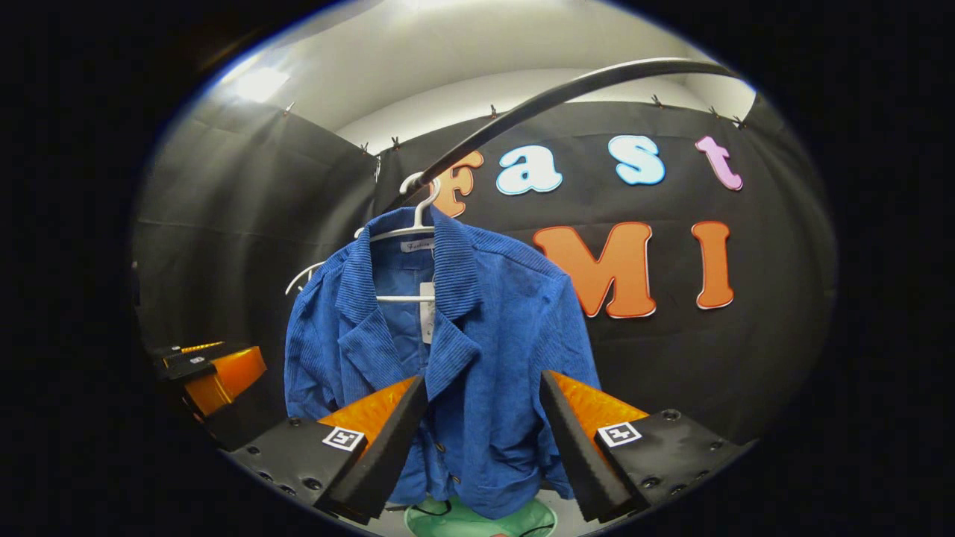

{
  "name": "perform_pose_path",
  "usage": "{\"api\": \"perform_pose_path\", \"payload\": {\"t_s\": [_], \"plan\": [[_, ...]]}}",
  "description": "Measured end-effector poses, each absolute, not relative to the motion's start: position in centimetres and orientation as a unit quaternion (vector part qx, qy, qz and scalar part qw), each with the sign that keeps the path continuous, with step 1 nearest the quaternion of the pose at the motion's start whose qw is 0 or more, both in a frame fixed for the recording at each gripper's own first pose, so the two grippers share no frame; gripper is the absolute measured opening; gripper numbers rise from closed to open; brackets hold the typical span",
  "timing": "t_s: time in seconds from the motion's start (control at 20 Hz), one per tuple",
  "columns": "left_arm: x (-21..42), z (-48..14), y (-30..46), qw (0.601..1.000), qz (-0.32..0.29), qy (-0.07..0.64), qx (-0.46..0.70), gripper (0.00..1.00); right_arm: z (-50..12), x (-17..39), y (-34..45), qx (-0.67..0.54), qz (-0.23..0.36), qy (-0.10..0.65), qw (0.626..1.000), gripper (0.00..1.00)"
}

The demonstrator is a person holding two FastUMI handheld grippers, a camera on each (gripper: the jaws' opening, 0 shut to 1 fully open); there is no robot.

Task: Grasp the clothes on the hanger with both hands and then place them into the laundry hamper below.

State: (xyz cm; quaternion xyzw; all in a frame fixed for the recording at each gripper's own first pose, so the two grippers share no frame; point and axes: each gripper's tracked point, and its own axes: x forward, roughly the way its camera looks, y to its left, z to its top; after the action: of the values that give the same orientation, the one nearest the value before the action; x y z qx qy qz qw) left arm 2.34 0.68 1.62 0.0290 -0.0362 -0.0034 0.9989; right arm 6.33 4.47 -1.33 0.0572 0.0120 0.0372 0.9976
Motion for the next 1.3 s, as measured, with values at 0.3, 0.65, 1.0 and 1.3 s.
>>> {"api": "perform_pose_path", "payload": {"t_s": [0.3, 0.65, 1.0, 1.3], "plan": [[1.6, 1.7, 2.1, 0.999, 0.015, -0.036, 0.028, 0.92, -3.0, 12.8, 6.4, 0.08, 0.041, 0.033, 0.995, 0.98], [1.1, 1.6, 4.2, 0.998, 0.039, -0.033, 0.028, 0.92, -6.6, 18.3, 7.6, 0.087, -0.023, 0.064, 0.994, 0.98], [1.0, 1.3, 5.7, 0.998, 0.052, -0.031, 0.024, 0.92, -11.2, 22.1, 6.4, 0.088, -0.045, 0.091, 0.991, 0.98], [2.3, 0.2, 4.2, 0.999, 0.025, -0.021, 0.006, 0.92, -9.3, 18.8, 3.0, 0.136, -0.006, 0.083, 0.987, 0.2]]}}
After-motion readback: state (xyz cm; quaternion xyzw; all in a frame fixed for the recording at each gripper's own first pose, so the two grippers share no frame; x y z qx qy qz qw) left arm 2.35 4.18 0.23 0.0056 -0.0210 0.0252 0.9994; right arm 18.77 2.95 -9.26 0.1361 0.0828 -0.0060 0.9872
